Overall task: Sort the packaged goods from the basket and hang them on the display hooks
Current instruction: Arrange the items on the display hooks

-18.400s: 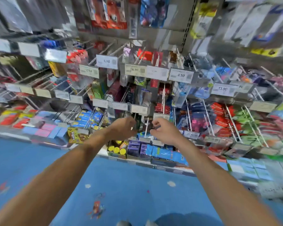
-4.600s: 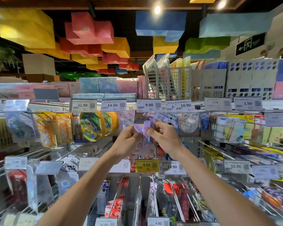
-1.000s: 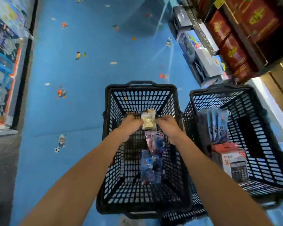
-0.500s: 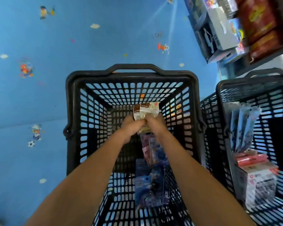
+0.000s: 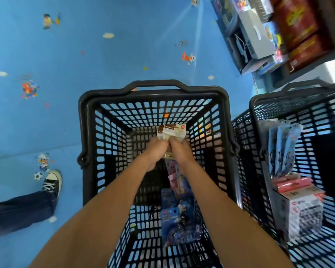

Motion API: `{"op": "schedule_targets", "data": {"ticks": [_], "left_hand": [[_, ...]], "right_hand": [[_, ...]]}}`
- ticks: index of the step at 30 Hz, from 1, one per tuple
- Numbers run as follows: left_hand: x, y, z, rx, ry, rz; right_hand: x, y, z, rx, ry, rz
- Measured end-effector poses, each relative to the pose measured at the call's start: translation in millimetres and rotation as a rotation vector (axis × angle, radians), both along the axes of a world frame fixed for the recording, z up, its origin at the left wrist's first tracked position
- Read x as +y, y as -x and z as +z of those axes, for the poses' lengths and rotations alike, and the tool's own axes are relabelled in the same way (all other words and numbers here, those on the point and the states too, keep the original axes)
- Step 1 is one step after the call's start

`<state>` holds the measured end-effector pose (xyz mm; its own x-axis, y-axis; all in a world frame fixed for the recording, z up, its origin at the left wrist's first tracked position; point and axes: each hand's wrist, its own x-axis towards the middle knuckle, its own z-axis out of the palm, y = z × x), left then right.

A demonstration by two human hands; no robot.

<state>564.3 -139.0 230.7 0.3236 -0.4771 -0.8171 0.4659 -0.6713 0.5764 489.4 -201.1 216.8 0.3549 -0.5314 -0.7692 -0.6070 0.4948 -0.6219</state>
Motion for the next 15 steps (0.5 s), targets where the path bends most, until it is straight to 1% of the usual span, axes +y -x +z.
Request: {"op": "schedule_targets", "data": {"ticks": [3,6,9,11,13,15], "left_hand": [[7.5,1.6,14.4,-0.002,-0.005,0.017],[19.9,5.3,22.3,-0.013,-0.006,0.11],[33.4,10.8,33.8,0.034,-0.029,0.186],[39.0,19.7,46.1,0.045,-0.006,0.18],[44.0,31.6,61.4,0.037,0.02,0.154],[48.4,48.0,77.2,0.058,0.06,0.137]], "right_hand": [[5.8,4.7,14.5,-0.029,-0.024,-0.036],[8.8,14.9,34.4,-0.054,-0.024,-0.074],[20.2,27.0,53.1,-0.094,-0.067,-0.08],[29.3,36.7,64.9,-0.139,-0.099,-0.077],[37.5,50.5,76.3,-0.172,-0.137,-0.13],[44.8,67.8,97.9,-0.143,-0.149,-0.167]]}}
